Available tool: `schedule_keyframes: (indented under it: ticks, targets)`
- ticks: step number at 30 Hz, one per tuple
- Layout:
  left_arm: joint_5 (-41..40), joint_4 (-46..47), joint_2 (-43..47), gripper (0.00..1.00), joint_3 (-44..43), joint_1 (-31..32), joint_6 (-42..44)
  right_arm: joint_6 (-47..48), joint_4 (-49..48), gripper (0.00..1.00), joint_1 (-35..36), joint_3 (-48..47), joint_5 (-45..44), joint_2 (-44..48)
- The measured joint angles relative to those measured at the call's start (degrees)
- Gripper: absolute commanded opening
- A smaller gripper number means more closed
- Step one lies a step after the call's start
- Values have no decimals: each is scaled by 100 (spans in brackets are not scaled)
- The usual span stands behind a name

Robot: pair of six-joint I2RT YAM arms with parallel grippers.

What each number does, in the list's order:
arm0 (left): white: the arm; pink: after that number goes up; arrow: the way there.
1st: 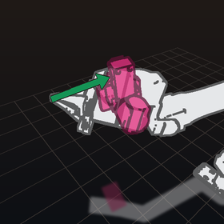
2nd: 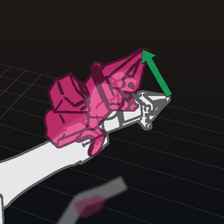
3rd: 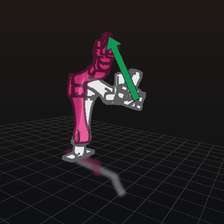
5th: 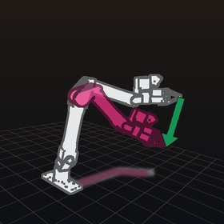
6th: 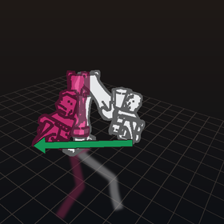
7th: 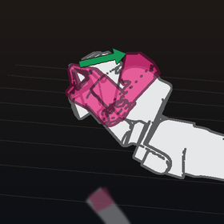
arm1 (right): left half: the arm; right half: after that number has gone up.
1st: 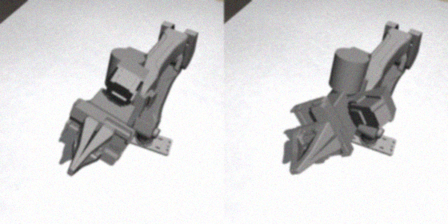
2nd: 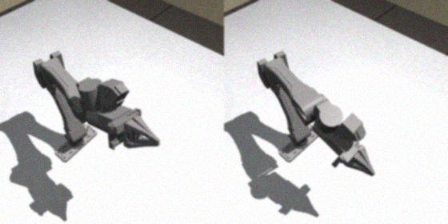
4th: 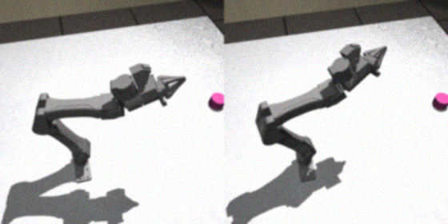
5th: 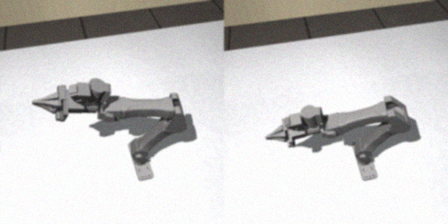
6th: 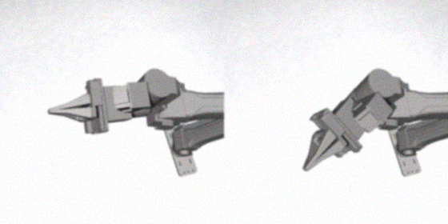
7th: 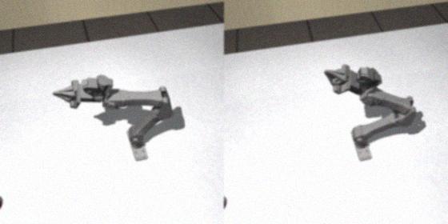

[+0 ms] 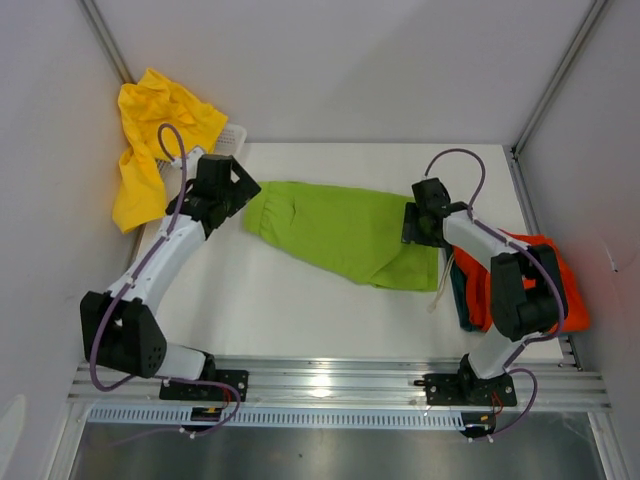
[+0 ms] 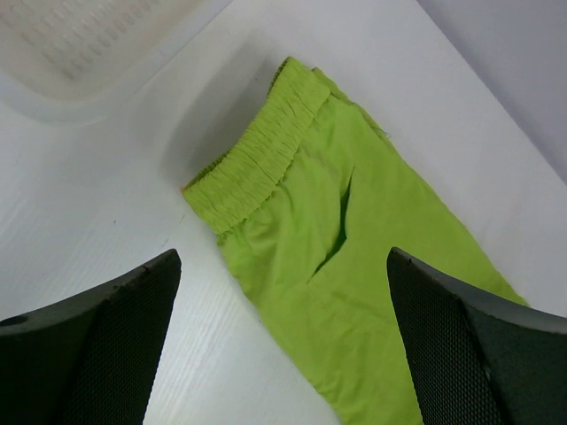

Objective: Fold and stack the shorts

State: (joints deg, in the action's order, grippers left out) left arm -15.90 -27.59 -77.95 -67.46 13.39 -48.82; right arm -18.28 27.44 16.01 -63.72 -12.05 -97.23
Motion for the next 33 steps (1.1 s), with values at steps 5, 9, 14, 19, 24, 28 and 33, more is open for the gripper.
schedule_keyframes:
  ticks: [5, 9, 14, 19, 24, 28, 33]
  targets:
    - [140, 63, -737, 95, -208, 0, 479, -74, -33, 55, 490, -295, 70, 356]
    - [861, 638, -997, 89, -68, -50, 776, -289, -424, 36, 824, -389, 612, 483]
    - [1954, 1932, -1408, 94, 118, -245, 739, -468, -704, 32, 1010, -391, 953, 461]
    - [2221, 3165, -1593, 95, 566, -280, 435, -570, -903, 32, 1108, -389, 1198, 337]
    - [2374, 4754, -2013, 95, 1469, -280, -131, -612, -1027, 32, 1130, -376, 1366, 289]
    - [2380, 5458, -2664, 96, 1882, -273, -439, -614, -1165, 32, 1128, -319, 1429, 289]
    - [2352, 6113, -2861, 98, 1980, -251, -621, -616, -1224, 33, 1126, -216, 1491, 289]
